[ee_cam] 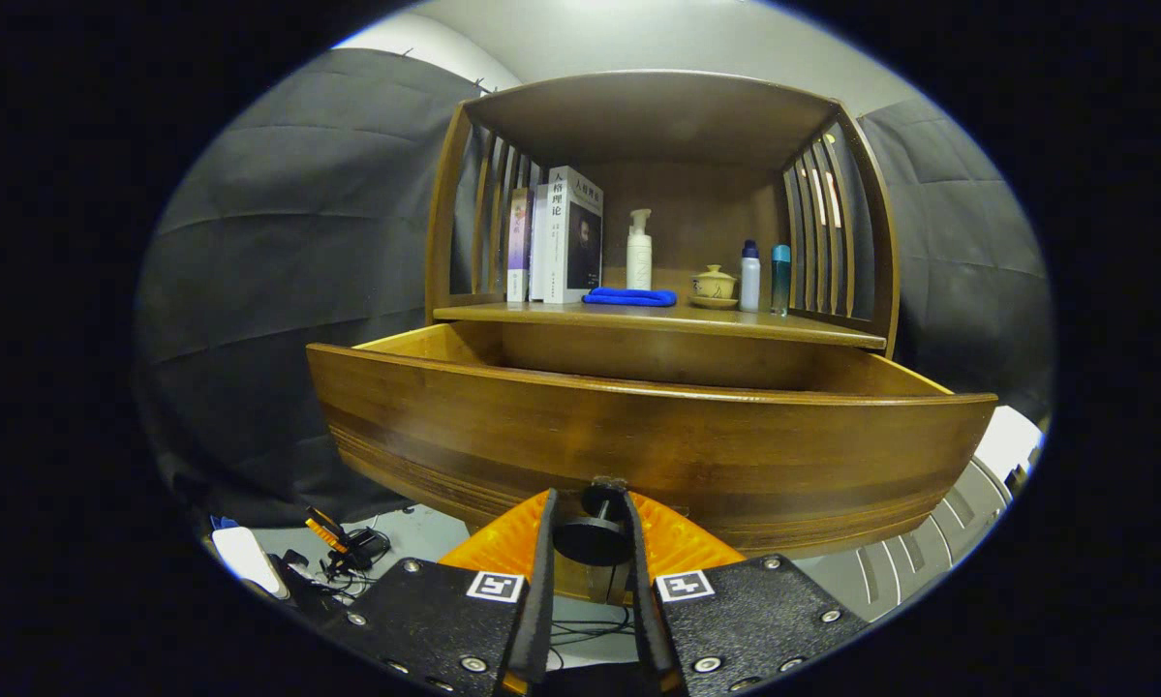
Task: Pull open the drawer, take out the items inside it, and place them on the countertop above the cabinet.
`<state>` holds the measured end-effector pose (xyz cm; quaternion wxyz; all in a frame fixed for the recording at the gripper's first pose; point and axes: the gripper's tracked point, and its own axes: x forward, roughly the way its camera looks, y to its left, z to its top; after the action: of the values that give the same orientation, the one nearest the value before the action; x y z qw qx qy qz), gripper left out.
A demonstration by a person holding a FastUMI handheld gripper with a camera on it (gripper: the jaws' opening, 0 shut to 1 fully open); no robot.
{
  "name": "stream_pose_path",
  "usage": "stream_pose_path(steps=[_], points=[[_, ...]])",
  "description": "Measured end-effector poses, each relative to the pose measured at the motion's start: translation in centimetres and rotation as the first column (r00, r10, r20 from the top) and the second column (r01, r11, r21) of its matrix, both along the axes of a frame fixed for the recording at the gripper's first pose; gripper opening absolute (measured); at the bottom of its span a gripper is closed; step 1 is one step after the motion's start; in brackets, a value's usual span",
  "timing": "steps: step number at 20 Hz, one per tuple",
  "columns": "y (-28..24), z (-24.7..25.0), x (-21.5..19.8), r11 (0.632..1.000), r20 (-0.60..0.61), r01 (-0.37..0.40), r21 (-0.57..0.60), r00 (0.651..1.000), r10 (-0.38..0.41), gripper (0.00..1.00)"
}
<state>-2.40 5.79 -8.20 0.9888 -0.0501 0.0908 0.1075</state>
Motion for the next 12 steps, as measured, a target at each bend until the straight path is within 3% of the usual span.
stream_pose_path(steps=[12], points=[[1.3, -0.5, -5.3, 0.996, -0.013, -0.093, 0.000, 0.996, 0.093, 0.36]])
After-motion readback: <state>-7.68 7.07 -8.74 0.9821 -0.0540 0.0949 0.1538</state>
